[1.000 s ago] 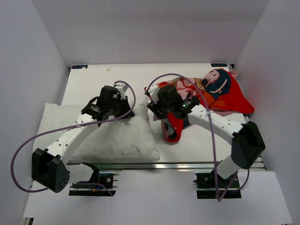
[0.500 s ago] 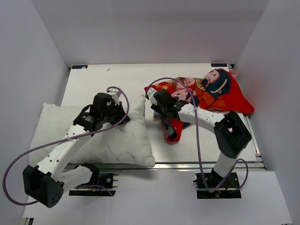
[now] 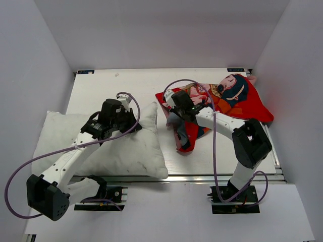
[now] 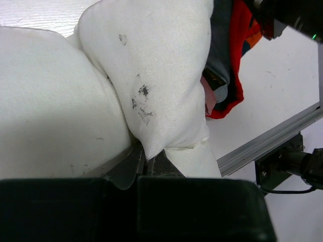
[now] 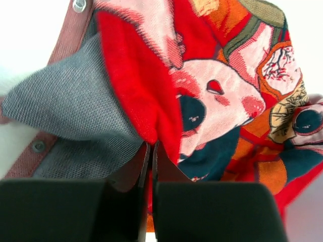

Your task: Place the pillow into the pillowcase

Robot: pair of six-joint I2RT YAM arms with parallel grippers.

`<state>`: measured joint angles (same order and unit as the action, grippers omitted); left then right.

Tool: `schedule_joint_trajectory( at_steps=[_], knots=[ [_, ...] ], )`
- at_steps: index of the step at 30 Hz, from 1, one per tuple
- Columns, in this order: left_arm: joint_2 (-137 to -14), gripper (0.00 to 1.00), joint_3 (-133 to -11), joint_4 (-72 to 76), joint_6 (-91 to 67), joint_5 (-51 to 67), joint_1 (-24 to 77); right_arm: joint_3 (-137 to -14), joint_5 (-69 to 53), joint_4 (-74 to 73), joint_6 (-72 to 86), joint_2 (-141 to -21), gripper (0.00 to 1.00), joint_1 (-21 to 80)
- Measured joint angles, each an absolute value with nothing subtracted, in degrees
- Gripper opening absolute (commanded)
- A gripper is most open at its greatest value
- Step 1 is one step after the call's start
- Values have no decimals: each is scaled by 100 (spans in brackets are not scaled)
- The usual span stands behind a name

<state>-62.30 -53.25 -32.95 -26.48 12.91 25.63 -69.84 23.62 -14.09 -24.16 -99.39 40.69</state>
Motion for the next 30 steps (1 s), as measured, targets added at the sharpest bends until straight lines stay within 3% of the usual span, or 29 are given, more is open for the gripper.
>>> schedule_joint_trajectory(
  at_steps=[12,24,30],
  knots=[
    [-7065,0,-5284,-2432,-2814,1977,2567,-9006,322,-2095,-631,-9891,0,3153],
    [-8228,0,-5894,-2056,-2676,2370,2689,-8917,-779,-2353,-228,-9778,0,3225],
    [-9056,0,-6661,-2217,-2237,2497,2692,-8064,-1334,-2276,-694,-8858,0,3188]
  ],
)
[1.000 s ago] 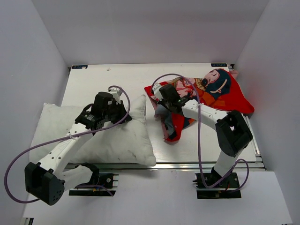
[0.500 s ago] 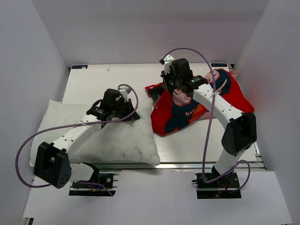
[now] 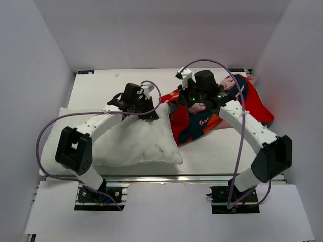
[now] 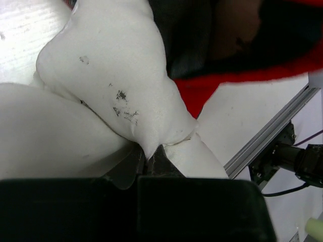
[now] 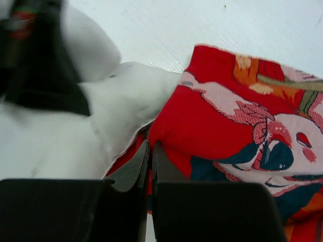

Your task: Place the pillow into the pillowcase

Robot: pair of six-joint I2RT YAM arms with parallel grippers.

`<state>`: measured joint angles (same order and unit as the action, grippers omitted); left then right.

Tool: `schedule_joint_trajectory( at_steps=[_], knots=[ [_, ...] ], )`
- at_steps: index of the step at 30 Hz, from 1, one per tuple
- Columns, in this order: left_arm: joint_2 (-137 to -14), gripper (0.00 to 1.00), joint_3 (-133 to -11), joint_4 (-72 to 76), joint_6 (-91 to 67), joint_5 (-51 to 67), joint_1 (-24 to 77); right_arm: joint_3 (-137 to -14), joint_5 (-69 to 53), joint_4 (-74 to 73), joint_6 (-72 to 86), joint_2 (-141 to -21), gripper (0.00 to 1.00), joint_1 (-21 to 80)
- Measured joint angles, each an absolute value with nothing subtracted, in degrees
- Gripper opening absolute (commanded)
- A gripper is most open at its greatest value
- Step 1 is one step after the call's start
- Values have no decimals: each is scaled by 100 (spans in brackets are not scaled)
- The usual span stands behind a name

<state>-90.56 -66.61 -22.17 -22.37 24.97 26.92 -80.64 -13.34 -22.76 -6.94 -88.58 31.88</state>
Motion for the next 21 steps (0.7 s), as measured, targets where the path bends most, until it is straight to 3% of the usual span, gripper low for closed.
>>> schedule_joint_trajectory(
  at_steps=[12,21],
  knots=[
    [-11083,0,-9054,-3308,-1011,3566,2683,-7682,-2016,-2167,-1236,-8215,0,3188],
    [-11218,0,-9209,-2864,-1179,4132,1723,-7323,-2292,-2410,-1734,-8009,0,3177]
  ],
)
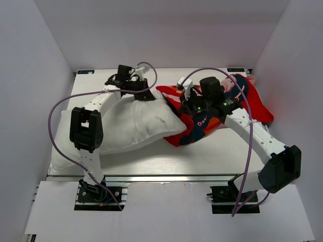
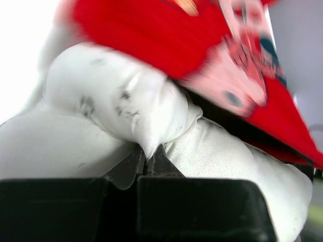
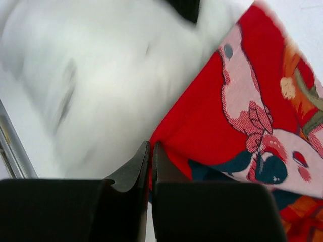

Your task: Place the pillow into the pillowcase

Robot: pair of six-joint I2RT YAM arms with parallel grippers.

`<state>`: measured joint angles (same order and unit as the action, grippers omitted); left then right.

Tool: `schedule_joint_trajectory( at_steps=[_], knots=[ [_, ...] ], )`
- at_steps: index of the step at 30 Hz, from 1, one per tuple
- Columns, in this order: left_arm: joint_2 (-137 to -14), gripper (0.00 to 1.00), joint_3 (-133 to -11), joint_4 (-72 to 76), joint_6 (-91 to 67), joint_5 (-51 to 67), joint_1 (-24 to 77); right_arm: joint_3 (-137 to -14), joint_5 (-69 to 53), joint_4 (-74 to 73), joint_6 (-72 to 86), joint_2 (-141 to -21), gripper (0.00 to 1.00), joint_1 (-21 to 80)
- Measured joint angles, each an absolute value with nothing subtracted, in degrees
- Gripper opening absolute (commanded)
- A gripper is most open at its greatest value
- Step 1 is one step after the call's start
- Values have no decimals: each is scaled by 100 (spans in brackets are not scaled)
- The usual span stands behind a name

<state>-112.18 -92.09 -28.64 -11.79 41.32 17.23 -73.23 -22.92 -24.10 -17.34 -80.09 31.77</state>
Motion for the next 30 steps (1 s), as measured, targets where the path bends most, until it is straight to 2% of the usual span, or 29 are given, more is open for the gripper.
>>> schedule_joint_trajectory(
  at_steps=[5,15,21,30],
  knots=[
    [-11467,0,-9507,-2521,-1476,4110,1142,-7026,-2246,-2506,-2051,-7732,0,3107],
    [-11843,0,-9448,-1754,-2110,3771,1328,-7048,-2359,-2703,-2158,-7699,0,3085],
    [-11839,0,-9312,-1339,-2270,3376,1575,-7404,-2517,-2812,-1747,-8221,0,3087],
    [-11059,0,-8005,-342,-2471,2694,2239,-8700,-2565,-2893,-580,-9404,0,3087]
  ],
)
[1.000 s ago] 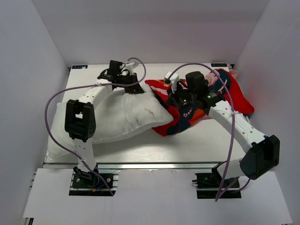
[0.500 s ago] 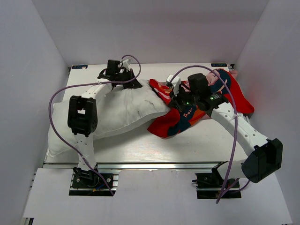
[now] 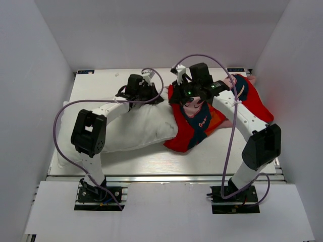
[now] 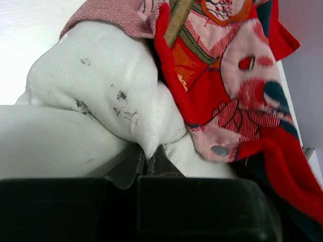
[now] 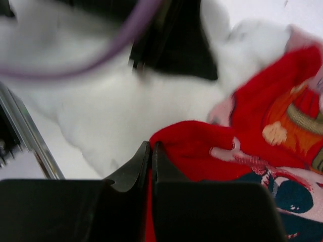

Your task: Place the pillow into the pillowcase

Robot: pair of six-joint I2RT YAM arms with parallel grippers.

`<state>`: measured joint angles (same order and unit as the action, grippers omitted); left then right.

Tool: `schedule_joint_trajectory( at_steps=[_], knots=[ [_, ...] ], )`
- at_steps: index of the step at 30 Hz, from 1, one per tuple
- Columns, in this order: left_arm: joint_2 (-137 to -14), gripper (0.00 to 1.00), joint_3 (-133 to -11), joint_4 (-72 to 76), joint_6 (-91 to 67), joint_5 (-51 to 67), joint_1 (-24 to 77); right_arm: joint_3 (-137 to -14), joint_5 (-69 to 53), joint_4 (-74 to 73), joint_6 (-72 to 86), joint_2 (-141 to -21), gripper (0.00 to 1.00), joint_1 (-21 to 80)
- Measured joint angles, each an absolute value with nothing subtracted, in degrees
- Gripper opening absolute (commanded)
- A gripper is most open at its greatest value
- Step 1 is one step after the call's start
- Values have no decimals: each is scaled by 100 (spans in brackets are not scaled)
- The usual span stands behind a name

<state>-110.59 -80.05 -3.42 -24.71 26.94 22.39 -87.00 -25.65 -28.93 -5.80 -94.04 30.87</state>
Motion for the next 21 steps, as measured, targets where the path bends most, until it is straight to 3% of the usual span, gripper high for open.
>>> schedule_joint_trajectory(
  at_steps=[9,21],
  knots=[
    [-10733,0,-7459,272,-2648,2436,2427,-9769,-2541,-2628,443,-9826,0,3087],
    [-9657,0,-5887,1389,-3223,2283,2751,-8912,-1599,-2423,1275,-9874,0,2587]
  ],
)
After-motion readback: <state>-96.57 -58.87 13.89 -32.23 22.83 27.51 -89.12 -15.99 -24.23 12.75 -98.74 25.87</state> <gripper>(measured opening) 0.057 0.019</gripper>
